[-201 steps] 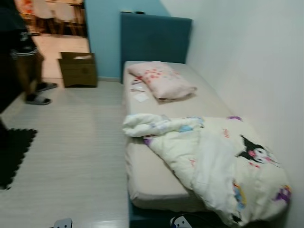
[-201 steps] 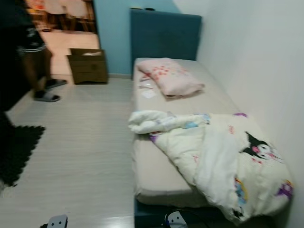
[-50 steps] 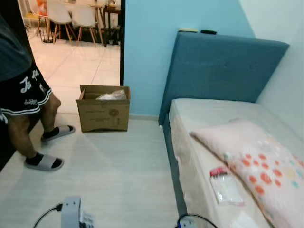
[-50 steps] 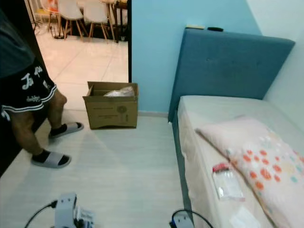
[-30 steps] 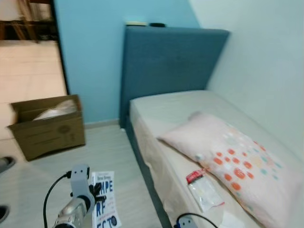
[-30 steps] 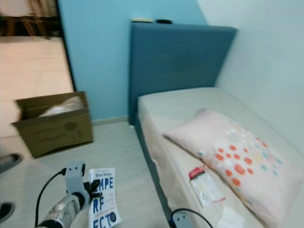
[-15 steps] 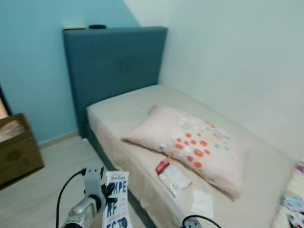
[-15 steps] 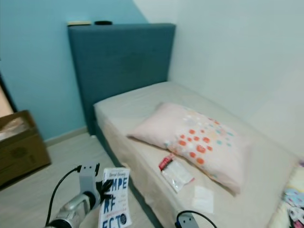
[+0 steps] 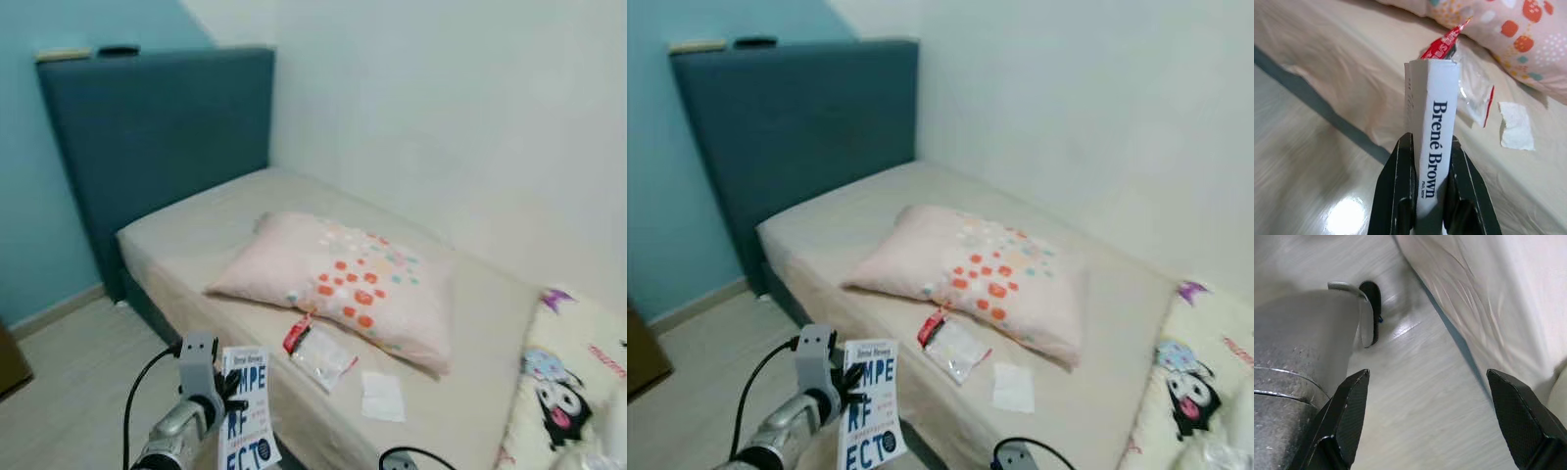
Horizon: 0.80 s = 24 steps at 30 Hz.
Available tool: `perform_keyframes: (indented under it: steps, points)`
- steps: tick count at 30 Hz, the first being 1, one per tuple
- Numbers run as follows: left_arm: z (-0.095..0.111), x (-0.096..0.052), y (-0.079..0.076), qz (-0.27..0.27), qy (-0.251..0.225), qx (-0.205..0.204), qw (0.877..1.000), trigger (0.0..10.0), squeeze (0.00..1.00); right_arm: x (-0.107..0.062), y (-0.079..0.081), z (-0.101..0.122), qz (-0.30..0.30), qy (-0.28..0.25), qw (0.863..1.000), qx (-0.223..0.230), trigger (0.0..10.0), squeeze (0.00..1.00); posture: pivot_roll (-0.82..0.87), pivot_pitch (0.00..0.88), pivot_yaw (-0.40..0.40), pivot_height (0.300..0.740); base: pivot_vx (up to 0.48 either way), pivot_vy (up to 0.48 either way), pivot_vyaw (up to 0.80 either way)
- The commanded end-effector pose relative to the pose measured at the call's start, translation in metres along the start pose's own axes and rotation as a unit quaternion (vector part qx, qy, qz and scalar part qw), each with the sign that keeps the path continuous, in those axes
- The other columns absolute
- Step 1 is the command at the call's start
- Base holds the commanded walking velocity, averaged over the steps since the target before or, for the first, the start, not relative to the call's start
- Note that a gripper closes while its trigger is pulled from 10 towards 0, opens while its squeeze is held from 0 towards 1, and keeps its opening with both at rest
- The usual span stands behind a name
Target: Clean up the room
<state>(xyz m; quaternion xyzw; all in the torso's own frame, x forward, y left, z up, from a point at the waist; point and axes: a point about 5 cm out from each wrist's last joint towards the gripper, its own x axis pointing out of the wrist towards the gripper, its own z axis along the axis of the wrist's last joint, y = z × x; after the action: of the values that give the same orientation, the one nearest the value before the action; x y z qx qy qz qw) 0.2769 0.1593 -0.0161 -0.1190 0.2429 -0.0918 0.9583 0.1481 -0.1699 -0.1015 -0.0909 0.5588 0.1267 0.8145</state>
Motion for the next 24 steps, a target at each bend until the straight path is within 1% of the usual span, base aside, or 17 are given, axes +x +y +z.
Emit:
perform_keyframes:
  steps: [1, 7, 9, 10, 11, 14, 15, 16, 17, 18, 20, 24]
  points:
    - [0.017, 0.008, -0.011, -0.023, -0.036, -0.008, 0.999, 10.0, 0.0, 0.001, 0.005, -0.004, 0.008, 0.008, 1.0, 0.016, 10.0, 0.0, -0.01, 0.0, -0.09, 0.74, 0.0, 0.0, -0.69]
    - [0.024, 0.012, -0.022, -0.055, -0.05, -0.005, 0.997, 10.0, 0.0, 0.001, 0.005, -0.005, 0.007, 0.008, 1.0, 0.017, 10.0, 0.0, -0.01, 0.0, -0.09, 0.74, 0.0, 0.0, -0.69]
    - [0.029, 0.015, -0.033, -0.089, -0.059, 0.005, 0.994, 10.0, 0.0, 0.001, 0.005, -0.005, 0.006, 0.009, 1.0, 0.018, 10.0, 0.0, -0.01, 0.0, -0.091, 0.74, 0.0, 0.0, -0.69]
    - [0.029, 0.015, -0.033, -0.089, -0.059, 0.005, 0.994, 10.0, 0.0, 0.001, 0.005, -0.005, 0.006, 0.009, 1.0, 0.018, 10.0, 0.0, -0.01, 0.0, -0.091, 0.74, 0.0, 0.0, -0.69]
    - [0.031, 0.016, -0.038, -0.106, -0.062, 0.013, 0.992, 10.0, 0.0, 0.001, 0.005, -0.006, 0.006, 0.01, 1.0, 0.018, 10.0, 0.0, -0.01, 0.0, -0.091, 0.74, 0.0, 0.0, -0.69]
    - [0.032, 0.017, -0.042, -0.116, -0.064, 0.018, 0.991, 10.0, 0.0, 0.001, 0.005, -0.006, 0.006, 0.01, 1.0, 0.019, 10.0, 0.0, -0.01, 0.0, -0.091, 0.74, 0.0, 0.0, -0.69]
    - [0.035, 0.018, -0.047, -0.131, -0.069, 0.026, 0.989, 10.0, 0.0, 0.001, 0.005, -0.006, 0.006, 0.01, 1.0, 0.019, 10.0, 0.0, -0.01, 0.0, -0.09, 0.74, 0.0, 0.0, -0.69]
    - [0.035, 0.018, -0.047, -0.131, -0.069, 0.026, 0.989, 10.0, 0.0, 0.001, 0.005, -0.006, 0.006, 0.01, 1.0, 0.019, 10.0, 0.0, -0.01, 0.0, -0.09, 0.74, 0.0, 0.0, -0.69]
    - [0.038, 0.019, -0.053, -0.143, -0.076, 0.031, 0.986, 10.0, 0.0, 0.0, 0.005, -0.007, 0.006, 0.01, 1.0, 0.019, 10.0, 0.0, -0.01, 0.0, -0.089, 0.74, 0.0, 0.0, -0.69]
    - [0.038, 0.019, -0.053, -0.143, -0.076, 0.031, 0.986, 10.0, 0.0, 0.0, 0.005, -0.007, 0.006, 0.01, 1.0, 0.019, 10.0, 0.0, -0.01, 0.0, -0.089, 0.74, 0.0, 0.0, -0.69]
    - [0.043, 0.021, -0.06, -0.155, -0.086, 0.036, 0.984, 10.0, 0.0, 0.0, 0.005, -0.007, 0.005, 0.011, 1.0, 0.02, 10.0, 0.0, -0.01, 0.0, -0.087, 0.74, 0.0, 0.0, -0.69]
    - [0.046, 0.022, -0.062, -0.149, -0.092, 0.034, 0.984, 10.0, 0.0, 0.0, 0.004, -0.008, 0.004, 0.011, 1.0, 0.021, 10.0, 0.0, -0.01, 0.0, -0.085, 0.74, 0.0, 0.0, -0.69]
